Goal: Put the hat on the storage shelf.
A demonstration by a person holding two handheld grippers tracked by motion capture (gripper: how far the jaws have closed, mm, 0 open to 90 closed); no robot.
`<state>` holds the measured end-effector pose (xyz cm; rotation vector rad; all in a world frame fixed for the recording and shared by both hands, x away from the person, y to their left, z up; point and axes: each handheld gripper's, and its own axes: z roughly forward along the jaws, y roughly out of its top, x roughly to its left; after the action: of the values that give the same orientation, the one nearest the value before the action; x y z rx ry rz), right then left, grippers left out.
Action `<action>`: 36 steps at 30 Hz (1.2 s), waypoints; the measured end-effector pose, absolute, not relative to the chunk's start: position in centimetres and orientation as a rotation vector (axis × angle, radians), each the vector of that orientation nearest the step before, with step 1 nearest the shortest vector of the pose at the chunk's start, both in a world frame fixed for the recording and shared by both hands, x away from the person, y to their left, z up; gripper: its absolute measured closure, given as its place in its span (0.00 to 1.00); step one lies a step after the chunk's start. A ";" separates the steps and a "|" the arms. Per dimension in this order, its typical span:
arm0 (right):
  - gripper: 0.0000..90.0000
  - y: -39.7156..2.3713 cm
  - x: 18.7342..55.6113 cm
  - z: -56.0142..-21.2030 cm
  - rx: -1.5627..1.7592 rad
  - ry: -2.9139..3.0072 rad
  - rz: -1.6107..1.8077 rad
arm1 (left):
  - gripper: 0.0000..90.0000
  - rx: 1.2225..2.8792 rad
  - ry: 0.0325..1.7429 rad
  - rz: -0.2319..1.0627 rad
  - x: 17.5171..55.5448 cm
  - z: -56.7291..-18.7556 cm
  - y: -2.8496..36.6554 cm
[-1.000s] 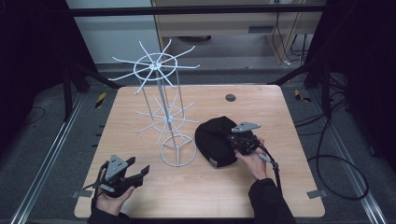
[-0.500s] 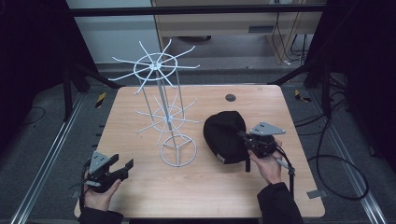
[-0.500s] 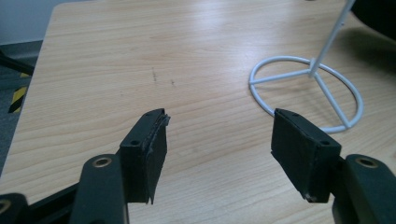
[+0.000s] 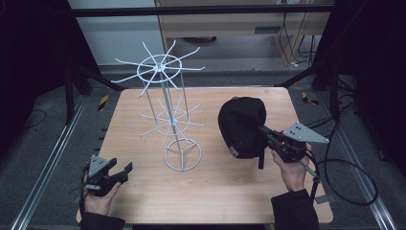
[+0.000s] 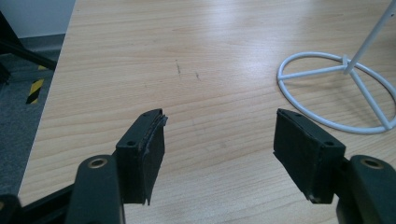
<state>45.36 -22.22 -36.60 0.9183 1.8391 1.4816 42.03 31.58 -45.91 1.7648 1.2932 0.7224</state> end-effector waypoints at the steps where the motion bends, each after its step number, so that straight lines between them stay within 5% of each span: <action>1: 0.99 -22.2 45.3 -36.4 0.917 1.834 1.489 | 0.37 1.767 1.288 0.725 42.1 -46.0 31.5; 36: 0.99 -20.6 41.8 -26.3 0.650 1.576 1.736 | 0.36 1.772 1.300 0.721 42.4 -46.2 31.5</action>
<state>41.85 -20.63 -26.33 0.6503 1.5762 1.7363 42.38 31.50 -46.19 1.7724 1.3000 0.7207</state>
